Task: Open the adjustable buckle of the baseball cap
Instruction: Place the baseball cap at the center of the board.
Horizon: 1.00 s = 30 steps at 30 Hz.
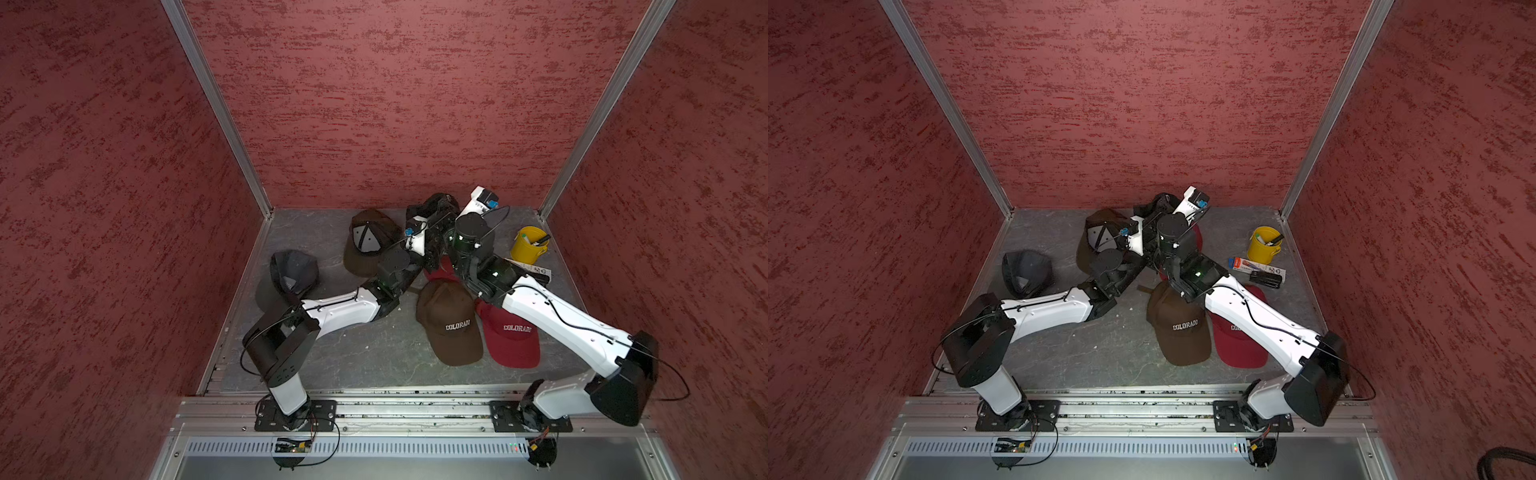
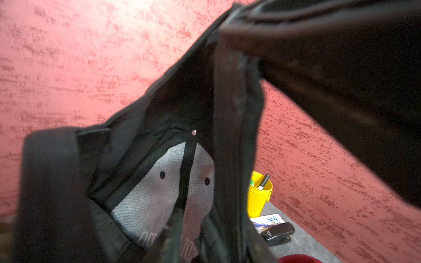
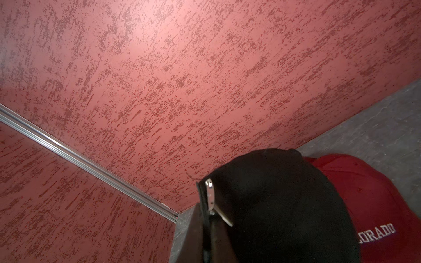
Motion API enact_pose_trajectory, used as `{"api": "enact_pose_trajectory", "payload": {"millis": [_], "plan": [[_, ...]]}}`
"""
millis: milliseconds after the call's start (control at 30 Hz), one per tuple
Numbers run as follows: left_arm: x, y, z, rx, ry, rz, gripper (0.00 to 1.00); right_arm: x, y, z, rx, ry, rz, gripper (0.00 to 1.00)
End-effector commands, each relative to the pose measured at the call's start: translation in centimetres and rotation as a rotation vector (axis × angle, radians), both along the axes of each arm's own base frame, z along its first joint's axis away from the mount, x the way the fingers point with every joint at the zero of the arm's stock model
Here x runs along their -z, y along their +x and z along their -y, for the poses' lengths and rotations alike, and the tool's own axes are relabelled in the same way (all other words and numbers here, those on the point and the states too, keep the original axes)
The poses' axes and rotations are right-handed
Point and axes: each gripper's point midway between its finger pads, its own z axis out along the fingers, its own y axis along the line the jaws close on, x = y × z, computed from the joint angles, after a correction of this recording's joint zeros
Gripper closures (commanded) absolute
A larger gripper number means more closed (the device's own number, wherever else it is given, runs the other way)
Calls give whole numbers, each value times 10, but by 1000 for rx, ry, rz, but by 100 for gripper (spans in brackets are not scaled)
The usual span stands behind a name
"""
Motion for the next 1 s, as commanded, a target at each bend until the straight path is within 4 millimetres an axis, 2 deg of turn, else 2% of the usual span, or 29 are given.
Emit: {"api": "enact_pose_trajectory", "payload": {"millis": [0,333,533,667,833,967], "plan": [[13,7,0,18,17,-43,74,-14,-7,0,-23,31,34,100],[10,0,-3,142,18,-81,100,-13,-5,-8,-53,-35,63,98],[25,-13,-24,224,18,-292,100,-14,-10,-16,-131,-134,124,68],[29,-28,-43,300,-29,-382,100,-16,-11,-18,-163,-214,152,55],[38,-43,-69,374,-95,-500,100,-16,-12,-16,-190,-299,174,45],[51,-56,-87,419,-140,-595,100,-16,-15,-8,-193,-338,183,42]]}}
